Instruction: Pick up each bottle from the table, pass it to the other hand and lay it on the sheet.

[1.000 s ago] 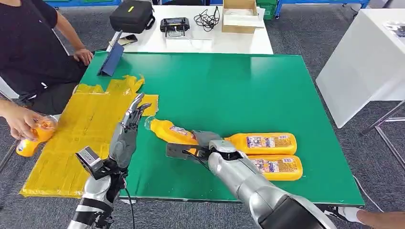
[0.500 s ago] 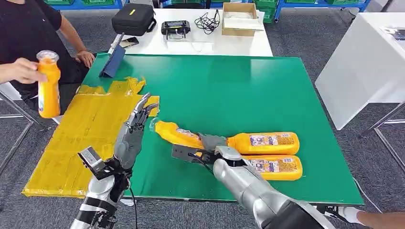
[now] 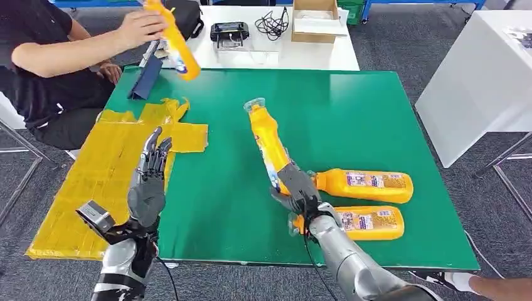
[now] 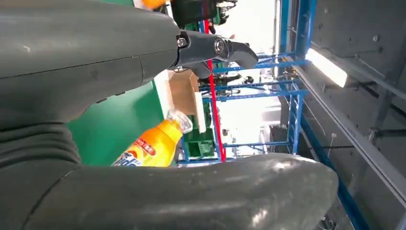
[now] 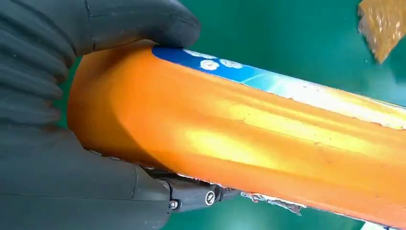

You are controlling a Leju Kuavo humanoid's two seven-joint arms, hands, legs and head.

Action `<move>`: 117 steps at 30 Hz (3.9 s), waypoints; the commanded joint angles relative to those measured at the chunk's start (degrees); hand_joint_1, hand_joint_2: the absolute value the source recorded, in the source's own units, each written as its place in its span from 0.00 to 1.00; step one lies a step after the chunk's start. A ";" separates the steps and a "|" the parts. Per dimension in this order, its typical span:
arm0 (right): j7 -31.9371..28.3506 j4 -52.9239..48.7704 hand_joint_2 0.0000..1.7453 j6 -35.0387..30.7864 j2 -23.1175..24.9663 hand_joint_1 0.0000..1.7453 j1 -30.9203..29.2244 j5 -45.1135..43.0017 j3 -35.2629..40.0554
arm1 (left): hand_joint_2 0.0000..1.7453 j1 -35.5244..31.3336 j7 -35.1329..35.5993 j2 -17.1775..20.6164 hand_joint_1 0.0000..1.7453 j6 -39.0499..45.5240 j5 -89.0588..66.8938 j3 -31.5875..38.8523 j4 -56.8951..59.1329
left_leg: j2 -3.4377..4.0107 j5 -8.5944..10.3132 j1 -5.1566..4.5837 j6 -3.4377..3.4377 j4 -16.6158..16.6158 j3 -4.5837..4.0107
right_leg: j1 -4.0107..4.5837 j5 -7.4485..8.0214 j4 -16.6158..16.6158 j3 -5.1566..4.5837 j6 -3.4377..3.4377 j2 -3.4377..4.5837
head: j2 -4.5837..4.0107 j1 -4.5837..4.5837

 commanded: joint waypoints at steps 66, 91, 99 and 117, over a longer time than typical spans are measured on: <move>-2.52 -18.45 1.00 0.82 4.63 1.00 13.53 10.80 54.37 | 1.00 6.76 3.14 -2.23 1.00 -9.05 13.20 0.23 -1.79 | -0.13 0.03 0.02 0.04 -0.13 -0.34 | 0.07 -0.06 -0.16 -0.36 0.01 -0.13 | 0.00 0.00; -1.11 -37.20 1.00 1.48 -3.40 0.00 12.83 17.89 24.97 | 1.00 10.03 0.24 4.88 1.00 38.46 -32.36 -8.49 -9.64 | -0.17 0.02 0.02 0.07 -0.10 -0.37 | 0.05 -0.05 -0.14 -0.34 0.00 -0.15 | 0.00 0.00; -0.49 -50.88 1.00 6.07 -9.23 0.00 13.61 16.75 23.88 | 1.00 10.27 5.67 5.42 1.00 48.27 -57.77 -3.35 -2.27 | -0.02 0.00 -0.03 0.07 -0.13 -0.34 | -0.01 -0.02 -0.13 -0.35 0.02 0.00 | 0.00 0.02; -1.32 -54.01 1.00 17.44 -21.99 0.00 11.54 5.93 22.65 | 1.00 1.68 20.62 13.47 1.00 53.30 -78.69 -1.43 24.38 | -0.13 0.06 -0.04 0.09 -0.19 -0.27 | -0.02 0.00 -0.20 -0.24 0.03 -0.10 | 0.00 0.00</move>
